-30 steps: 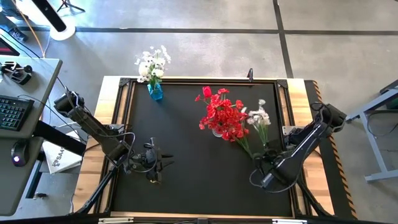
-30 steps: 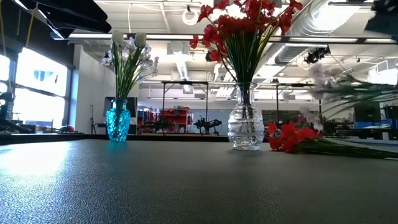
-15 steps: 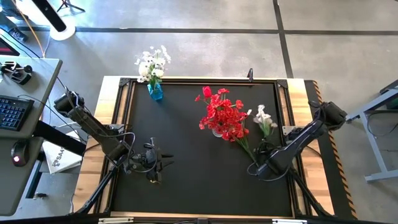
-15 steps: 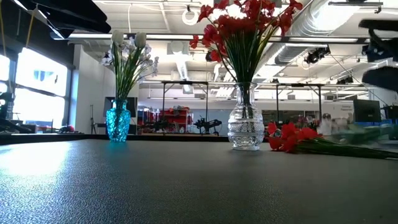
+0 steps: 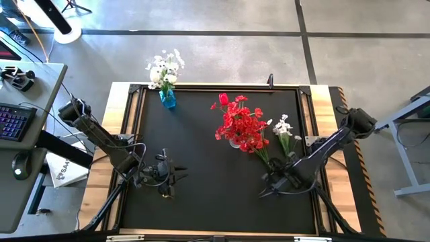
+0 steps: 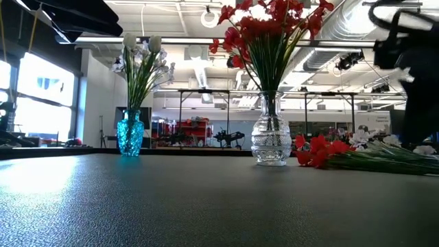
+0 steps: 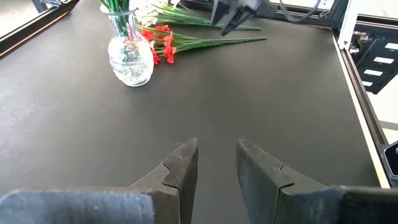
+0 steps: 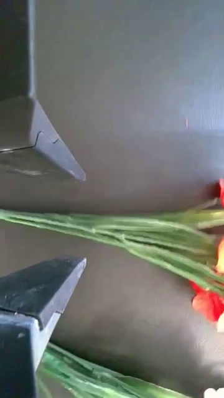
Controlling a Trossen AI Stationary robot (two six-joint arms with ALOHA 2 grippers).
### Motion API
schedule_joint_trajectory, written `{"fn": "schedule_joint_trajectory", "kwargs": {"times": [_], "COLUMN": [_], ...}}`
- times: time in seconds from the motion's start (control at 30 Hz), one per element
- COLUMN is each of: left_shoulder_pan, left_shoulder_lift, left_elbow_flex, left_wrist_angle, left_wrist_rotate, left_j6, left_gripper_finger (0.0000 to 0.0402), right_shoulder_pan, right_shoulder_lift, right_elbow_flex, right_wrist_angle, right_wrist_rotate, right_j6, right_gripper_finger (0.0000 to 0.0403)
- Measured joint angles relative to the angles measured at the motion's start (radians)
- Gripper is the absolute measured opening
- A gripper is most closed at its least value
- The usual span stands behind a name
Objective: Sort flowers into vase by color
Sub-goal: Put the red flowers into the transparent vase
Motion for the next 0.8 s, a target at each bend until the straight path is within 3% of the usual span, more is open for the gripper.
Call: {"fn": "schedule_joint_trajectory", "kwargs": {"times": [0.23, 0.6, 0.8], "left_shoulder_pan": [0.0, 0.0, 0.0], "left_shoulder_lift": [0.0, 0.0, 0.0], "left_elbow_flex": [0.0, 0.0, 0.0], "left_wrist_angle": [0.0, 0.0, 0.0], "left_wrist_rotate": [0.0, 0.0, 0.0], "left_j6": [0.011, 0.009, 0.009], "left_gripper_finger": [0.0094, 0.0094, 0.0094], "right_shoulder_pan": [-0.081, -0.139, -0.133], "right_shoulder_lift": [0.01, 0.009, 0.009], "right_elbow_flex": [-0.098, -0.143, -0.097], "right_wrist_angle": [0.212, 0.217, 0.227], "right_wrist_rotate": [-0.048, -0.083, -0.099], "right_j6": [-0.183, -0.212, -0.257], "right_gripper_finger": [0.0181, 0.0104, 0.0075]}}
